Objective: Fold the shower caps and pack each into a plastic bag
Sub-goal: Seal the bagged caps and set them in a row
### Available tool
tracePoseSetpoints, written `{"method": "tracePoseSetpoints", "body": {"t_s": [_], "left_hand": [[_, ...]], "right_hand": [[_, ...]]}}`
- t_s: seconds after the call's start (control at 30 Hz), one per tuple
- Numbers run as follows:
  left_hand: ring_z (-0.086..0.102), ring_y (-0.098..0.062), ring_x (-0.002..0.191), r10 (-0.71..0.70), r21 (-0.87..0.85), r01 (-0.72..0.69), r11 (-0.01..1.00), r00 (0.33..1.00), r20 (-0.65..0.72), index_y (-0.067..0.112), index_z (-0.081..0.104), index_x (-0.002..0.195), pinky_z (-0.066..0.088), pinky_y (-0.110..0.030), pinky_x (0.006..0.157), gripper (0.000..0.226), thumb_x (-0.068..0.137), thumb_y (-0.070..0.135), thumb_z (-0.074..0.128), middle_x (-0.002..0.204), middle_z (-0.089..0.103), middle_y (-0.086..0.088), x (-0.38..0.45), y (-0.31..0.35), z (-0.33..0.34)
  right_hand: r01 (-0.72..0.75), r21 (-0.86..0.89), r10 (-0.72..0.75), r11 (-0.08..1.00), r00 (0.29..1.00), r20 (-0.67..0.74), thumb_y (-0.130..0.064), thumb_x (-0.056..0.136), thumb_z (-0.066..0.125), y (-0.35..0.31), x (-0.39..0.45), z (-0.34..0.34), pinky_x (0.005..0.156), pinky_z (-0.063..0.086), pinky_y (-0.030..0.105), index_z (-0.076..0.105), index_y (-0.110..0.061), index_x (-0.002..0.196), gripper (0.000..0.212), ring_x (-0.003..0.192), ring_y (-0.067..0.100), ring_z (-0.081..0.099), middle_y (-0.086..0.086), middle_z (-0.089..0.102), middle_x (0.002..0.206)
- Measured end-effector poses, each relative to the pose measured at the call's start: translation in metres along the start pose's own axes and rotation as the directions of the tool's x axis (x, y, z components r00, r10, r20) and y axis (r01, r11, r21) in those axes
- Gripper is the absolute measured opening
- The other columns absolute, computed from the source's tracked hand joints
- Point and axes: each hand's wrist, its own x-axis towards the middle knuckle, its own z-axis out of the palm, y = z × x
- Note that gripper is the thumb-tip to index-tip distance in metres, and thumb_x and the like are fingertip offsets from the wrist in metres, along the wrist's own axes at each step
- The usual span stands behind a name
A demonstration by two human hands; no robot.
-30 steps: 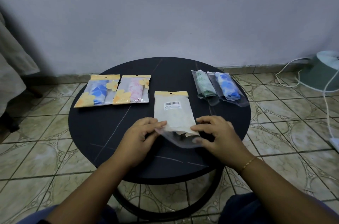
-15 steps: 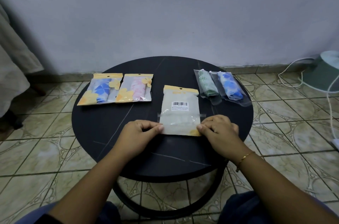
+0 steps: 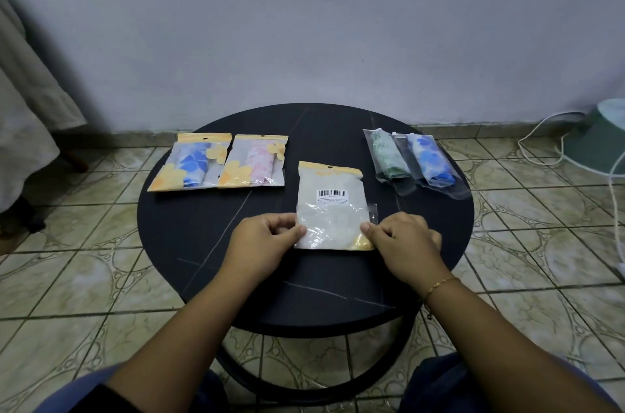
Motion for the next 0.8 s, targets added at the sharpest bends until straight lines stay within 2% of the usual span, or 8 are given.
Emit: {"method": "tracePoseSetpoints", "body": {"t_s": [0.1,0.17,0.27,0.4,0.5,0.6,0.7,0.8], "left_hand": [[0.064,-0.006,0.084,-0.024,0.058,0.026,0.998,0.999,-0.044,0.026,0.064,0.118,0.045,-0.034,0.097,0.042,0.079,0.037,0.074,0.062,0.067,0.010,0.003,-0.002,0.003],[0.061,-0.003,0.090,-0.037,0.121,0.045,0.992,0.997,-0.066,0.028,0.058,0.123,0.032,-0.031,0.104,0.047,0.080,0.041,0.072,0.066,0.068,0.012,0.003,-0.001,0.005],[0.054,0.002,0.094,-0.008,0.253,0.025,0.967,0.998,-0.070,0.032,0.051,0.126,0.014,-0.021,0.088,0.045,0.085,0.042,0.064,0.073,0.068,0.012,0.000,0.004,0.006],[0.044,-0.002,0.104,0.160,0.498,-0.090,0.862,0.982,-0.099,0.034,0.048,0.130,0.015,-0.023,0.090,0.044,0.087,0.034,0.057,0.091,0.061,0.018,-0.005,0.003,0.011],[0.047,-0.016,0.117,0.478,0.617,-0.318,0.720,0.872,-0.108,0.025,0.056,0.126,0.023,-0.029,0.097,0.043,0.084,0.025,0.051,0.120,0.057,0.007,-0.010,-0.001,0.017],[0.043,-0.022,0.128,0.702,0.556,-0.599,0.577,0.711,0.037,0.015,0.060,0.123,0.025,-0.033,0.107,0.043,0.083,0.023,0.048,0.136,0.053,-0.005,-0.014,0.000,0.030],[0.012,-0.020,0.146,0.607,0.515,-0.671,0.533,0.728,0.319,0.015,0.040,0.143,0.015,-0.036,0.119,0.059,0.090,0.039,0.034,0.157,0.019,-0.001,-0.017,0.003,0.043],[-0.020,-0.006,0.139,0.401,0.565,-0.598,0.569,0.801,0.444,0.024,0.003,0.152,-0.009,-0.026,0.117,0.082,0.078,0.059,0.000,0.149,-0.019,0.014,-0.013,0.001,0.046]], "right_hand": [[-0.050,-0.018,0.049,0.999,0.999,-0.003,-0.052,0.094,0.041,-0.002,0.003,0.001,0.096,0.023,0.037,0.046,-0.018,0.051,0.055,0.117,0.018,0.037,-0.006,0.054,0.098],[-0.073,-0.055,0.073,0.996,0.997,0.003,-0.052,0.095,0.039,-0.004,0.005,0.002,0.097,0.024,0.039,0.042,-0.018,0.051,0.055,0.119,0.020,0.036,-0.002,0.056,0.101],[-0.090,-0.105,0.091,0.990,0.996,0.003,-0.054,0.095,0.036,-0.008,0.008,0.003,0.096,0.024,0.040,0.041,-0.021,0.055,0.052,0.120,0.020,0.034,-0.002,0.055,0.107],[-0.098,-0.150,0.103,0.984,0.994,0.021,-0.054,0.095,0.034,-0.010,0.008,0.003,0.097,0.024,0.041,0.042,-0.023,0.057,0.050,0.121,0.020,0.032,-0.001,0.053,0.110],[-0.106,-0.153,0.109,0.983,0.994,0.013,-0.054,0.095,0.035,-0.010,0.009,0.004,0.098,0.024,0.041,0.040,-0.022,0.055,0.051,0.121,0.021,0.032,-0.001,0.054,0.109],[-0.119,-0.153,0.120,0.981,0.993,0.000,-0.055,0.094,0.036,-0.011,0.009,0.004,0.098,0.026,0.041,0.038,-0.022,0.054,0.052,0.120,0.021,0.034,0.000,0.056,0.108],[-0.117,-0.162,0.117,0.980,0.993,-0.010,-0.056,0.094,0.035,-0.011,0.009,0.006,0.098,0.027,0.042,0.040,-0.023,0.055,0.051,0.120,0.021,0.035,-0.001,0.055,0.108],[-0.128,-0.169,0.123,0.977,0.992,-0.039,-0.055,0.094,0.034,-0.012,0.008,0.008,0.098,0.027,0.041,0.063,-0.022,0.073,0.048,0.121,0.021,0.036,-0.001,0.055,0.111]]}}
